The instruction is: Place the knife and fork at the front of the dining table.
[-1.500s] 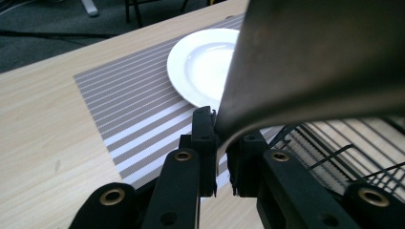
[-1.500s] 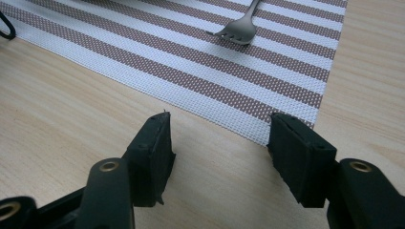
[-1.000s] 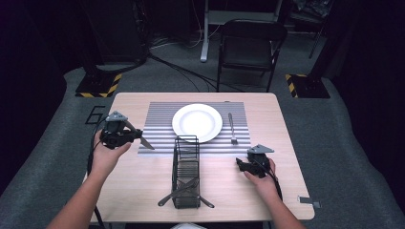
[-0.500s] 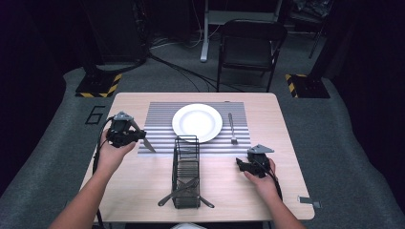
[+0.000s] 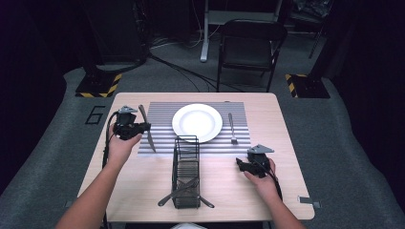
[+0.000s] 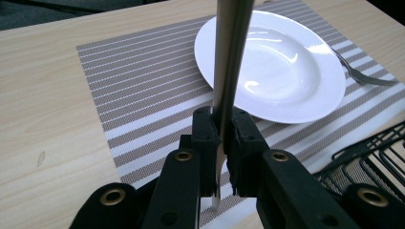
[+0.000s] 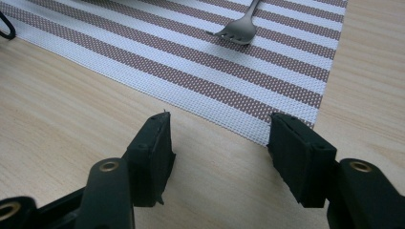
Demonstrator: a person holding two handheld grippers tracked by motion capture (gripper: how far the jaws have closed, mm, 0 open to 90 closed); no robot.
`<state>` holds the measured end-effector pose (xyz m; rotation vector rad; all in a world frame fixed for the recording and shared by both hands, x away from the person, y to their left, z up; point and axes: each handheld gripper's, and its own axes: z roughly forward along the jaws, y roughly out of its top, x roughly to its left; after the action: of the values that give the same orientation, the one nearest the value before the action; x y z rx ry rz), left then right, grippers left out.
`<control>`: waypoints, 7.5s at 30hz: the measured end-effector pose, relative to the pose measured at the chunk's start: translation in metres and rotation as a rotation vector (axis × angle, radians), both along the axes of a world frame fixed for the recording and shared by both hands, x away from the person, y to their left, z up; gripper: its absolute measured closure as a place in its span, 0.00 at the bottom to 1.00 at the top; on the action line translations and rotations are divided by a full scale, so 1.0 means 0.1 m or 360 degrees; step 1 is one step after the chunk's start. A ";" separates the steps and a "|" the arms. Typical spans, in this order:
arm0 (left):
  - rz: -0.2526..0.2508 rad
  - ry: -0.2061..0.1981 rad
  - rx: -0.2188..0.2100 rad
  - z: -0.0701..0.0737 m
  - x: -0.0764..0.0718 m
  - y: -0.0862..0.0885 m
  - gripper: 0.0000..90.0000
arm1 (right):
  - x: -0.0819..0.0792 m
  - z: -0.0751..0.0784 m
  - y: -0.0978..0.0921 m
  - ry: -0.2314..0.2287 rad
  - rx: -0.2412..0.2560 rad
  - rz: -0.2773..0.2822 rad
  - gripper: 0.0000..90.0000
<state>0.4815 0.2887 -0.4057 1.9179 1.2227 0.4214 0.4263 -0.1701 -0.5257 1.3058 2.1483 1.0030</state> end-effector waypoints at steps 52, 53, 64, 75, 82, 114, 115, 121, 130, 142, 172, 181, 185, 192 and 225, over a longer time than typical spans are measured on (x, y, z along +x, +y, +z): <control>0.0352 -0.0038 -0.0206 -0.45 0.65 -0.18 0.92 | 0.01 0.00 0.00 -0.0002 0.0003 -0.0003 0.45; 0.0357 -0.0032 -0.0201 -0.48 0.67 -0.19 0.92 | 0.01 0.00 0.00 -0.0002 0.0003 -0.0002 0.45; 0.0506 0.0042 -0.0242 -0.74 0.84 -0.24 0.92 | 0.01 0.00 0.00 -0.0002 0.0003 -0.0002 0.45; 0.0625 0.0128 -0.0251 -0.94 0.93 -0.25 0.92 | 0.01 0.00 0.00 -0.0002 0.0003 -0.0001 0.45; 0.0683 0.0119 -0.0255 -1.00 0.98 -0.30 0.92 | 0.01 0.00 0.00 -0.0003 0.0002 -0.0001 0.45; 0.0820 0.0162 -0.0304 -1.17 1.05 -0.41 0.91 | 0.00 0.00 -0.01 0.0009 0.0011 0.0000 0.45; 0.0820 0.0162 -0.0304 -1.17 1.05 -0.41 0.91 | 0.00 0.00 -0.01 0.0009 0.0011 0.0000 0.45; 0.0825 0.0179 -0.0332 -1.17 1.05 -0.38 0.91 | 0.00 0.00 -0.01 0.0003 0.0007 0.0004 0.45; 0.0816 0.0185 -0.0329 -1.16 1.05 -0.34 0.88 | 0.00 0.00 -0.01 0.0002 0.0002 0.0004 0.45; 0.0790 0.0160 -0.0322 -1.06 1.02 -0.24 0.79 | 0.00 0.00 -0.01 0.0002 0.0003 0.0004 0.45; 0.0440 0.0011 -0.0182 -0.36 0.44 0.17 0.55 | 0.00 0.00 0.00 0.0001 0.0001 0.0007 0.44; 0.0295 -0.0029 -0.0056 -0.30 0.16 0.22 0.53 | 0.00 0.00 0.00 0.0001 0.0001 0.0007 0.44; 0.0253 -0.0058 -0.0003 -0.25 0.04 0.26 0.52 | 0.00 0.00 0.00 0.0001 0.0001 0.0007 0.44; 0.0179 -0.0086 0.0037 -0.18 -0.15 0.34 0.50 | 0.00 0.00 0.00 0.0000 0.0001 0.0005 0.44; 0.0043 0.0041 0.0060 -0.90 -0.65 0.56 0.48 | 0.00 0.00 0.00 0.0000 0.0001 0.0005 0.44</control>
<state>0.4163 0.3448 -0.4952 1.9461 1.2669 0.4381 0.4265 -0.1703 -0.5257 1.3033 2.1509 1.0052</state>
